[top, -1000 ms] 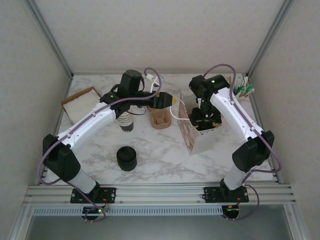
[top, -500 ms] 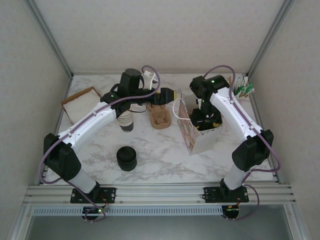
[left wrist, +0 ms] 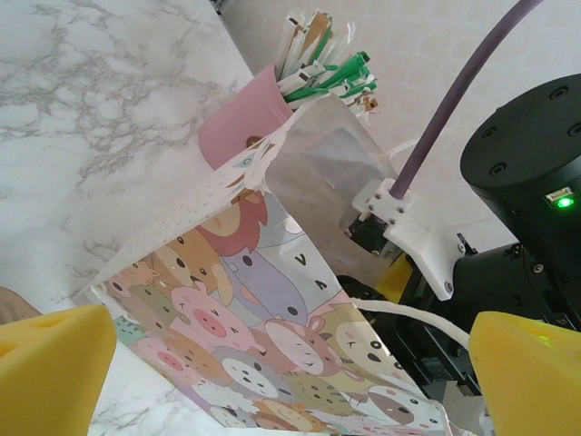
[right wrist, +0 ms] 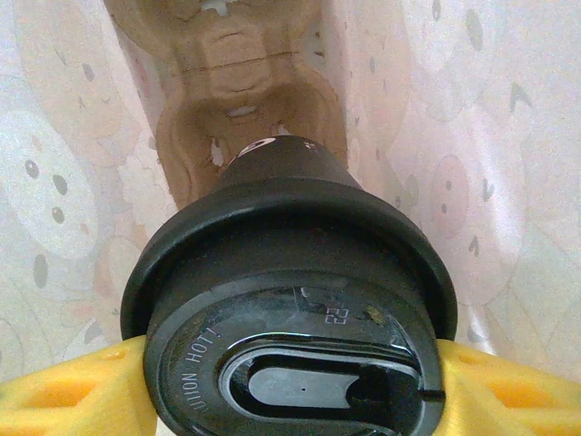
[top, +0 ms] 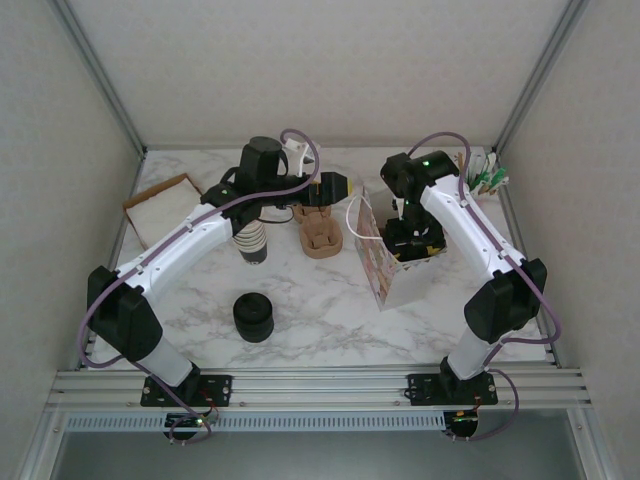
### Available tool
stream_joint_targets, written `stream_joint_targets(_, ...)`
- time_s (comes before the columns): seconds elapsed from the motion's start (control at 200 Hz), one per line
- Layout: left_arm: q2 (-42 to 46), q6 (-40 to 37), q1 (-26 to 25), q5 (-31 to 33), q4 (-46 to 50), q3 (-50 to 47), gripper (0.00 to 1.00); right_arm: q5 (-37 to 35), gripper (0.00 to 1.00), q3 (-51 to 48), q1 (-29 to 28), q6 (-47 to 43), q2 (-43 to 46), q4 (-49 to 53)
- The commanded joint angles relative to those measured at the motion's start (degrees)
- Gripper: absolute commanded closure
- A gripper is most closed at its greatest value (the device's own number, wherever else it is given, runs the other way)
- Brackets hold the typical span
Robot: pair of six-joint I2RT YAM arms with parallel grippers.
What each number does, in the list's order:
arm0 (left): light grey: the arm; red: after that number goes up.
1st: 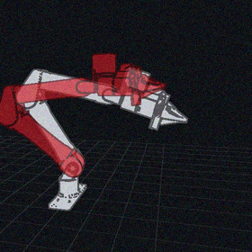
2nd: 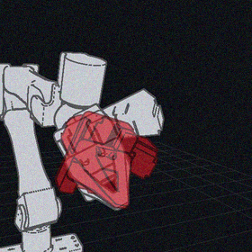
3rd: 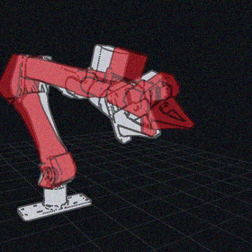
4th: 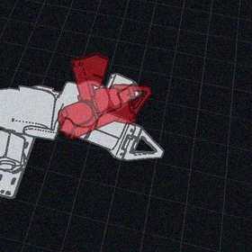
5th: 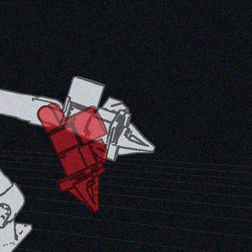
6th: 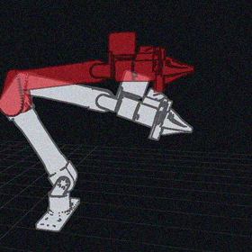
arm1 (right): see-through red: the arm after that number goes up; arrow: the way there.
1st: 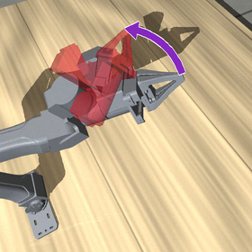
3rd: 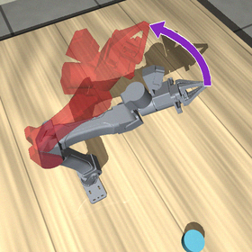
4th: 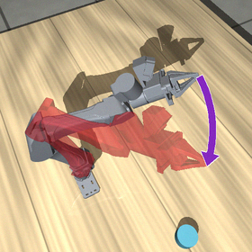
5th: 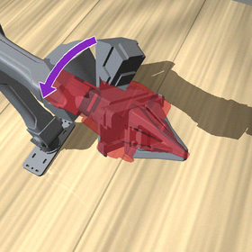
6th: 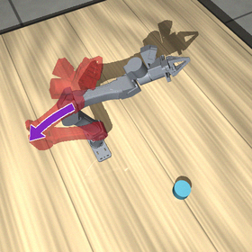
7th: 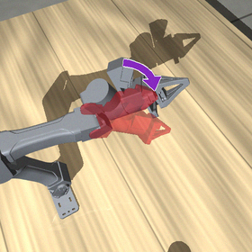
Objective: Pack the takeout coffee
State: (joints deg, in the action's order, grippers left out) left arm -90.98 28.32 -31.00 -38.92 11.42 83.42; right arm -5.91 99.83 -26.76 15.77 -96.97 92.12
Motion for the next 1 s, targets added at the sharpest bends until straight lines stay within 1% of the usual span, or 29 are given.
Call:
stream_joint_targets(0.0,-1.08,0.8,0.42,0.99,-2.64,0.08,0.0,0.35,0.33,-0.72,0.31,-0.47,0.64,1.12)
stream_joint_targets(0.275,-2.55,1.66,0.42,-0.1,-4.21,0.81,0.0,0.66,0.33,-1.87,0.36,-0.4,1.49,-0.01)
stream_joint_targets(0.996,-2.31,1.85,0.42,0.57,-3.96,0.73,0.0,1.36,0.33,-2.25,0.35,-0.71,2.53,-1.28)
